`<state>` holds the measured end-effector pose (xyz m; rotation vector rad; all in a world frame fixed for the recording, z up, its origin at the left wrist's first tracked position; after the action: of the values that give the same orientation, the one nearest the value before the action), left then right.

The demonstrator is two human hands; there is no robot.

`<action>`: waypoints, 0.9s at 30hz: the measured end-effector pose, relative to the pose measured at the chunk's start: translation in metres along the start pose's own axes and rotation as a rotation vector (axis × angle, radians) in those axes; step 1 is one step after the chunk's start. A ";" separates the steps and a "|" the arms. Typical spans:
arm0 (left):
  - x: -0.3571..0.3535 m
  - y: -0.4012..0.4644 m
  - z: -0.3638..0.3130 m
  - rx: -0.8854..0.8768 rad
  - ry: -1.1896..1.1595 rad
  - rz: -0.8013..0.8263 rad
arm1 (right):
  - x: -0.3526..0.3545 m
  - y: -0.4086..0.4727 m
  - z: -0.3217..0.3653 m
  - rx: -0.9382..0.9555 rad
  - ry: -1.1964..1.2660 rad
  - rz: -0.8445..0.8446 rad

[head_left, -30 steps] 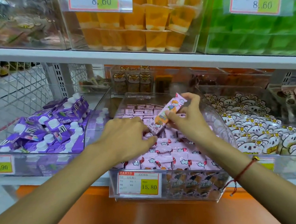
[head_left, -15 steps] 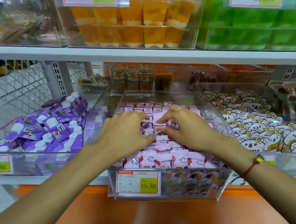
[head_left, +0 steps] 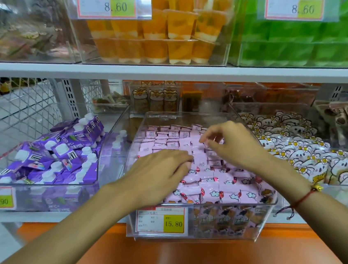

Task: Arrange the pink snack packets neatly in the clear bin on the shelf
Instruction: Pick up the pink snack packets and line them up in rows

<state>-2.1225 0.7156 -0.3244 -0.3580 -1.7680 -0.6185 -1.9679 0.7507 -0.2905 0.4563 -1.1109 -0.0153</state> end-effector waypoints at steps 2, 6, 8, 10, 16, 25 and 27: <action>-0.005 0.001 0.000 0.005 0.022 0.041 | -0.014 -0.004 0.004 0.040 -0.103 0.128; -0.005 0.003 0.002 0.018 0.071 0.040 | -0.025 -0.009 0.005 0.088 -0.230 0.240; -0.005 0.003 0.005 0.029 0.071 0.046 | -0.021 -0.010 0.006 0.097 -0.225 0.220; -0.005 0.003 0.006 0.036 0.056 0.049 | -0.016 -0.010 0.007 0.108 -0.187 0.176; -0.005 0.004 0.006 0.067 0.023 0.002 | -0.015 -0.014 0.010 0.141 -0.089 0.164; -0.003 0.011 0.004 0.079 0.070 -0.030 | -0.009 -0.007 0.010 0.116 0.185 0.016; -0.002 0.010 0.003 0.071 0.075 -0.026 | 0.004 -0.006 0.010 0.091 0.345 -0.131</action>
<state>-2.1191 0.7262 -0.3250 -0.2595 -1.7201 -0.5790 -1.9739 0.7405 -0.2857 0.5880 -0.7436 -0.0005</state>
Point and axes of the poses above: each hand's wrist, its own y-axis towards the middle knuckle, its own x-axis out of the back of the hand, z = x × y, the point moved 5 cm from there along y, towards the middle knuckle, and after that the axes turned 1 degree about -x, right-handed, at the moved point
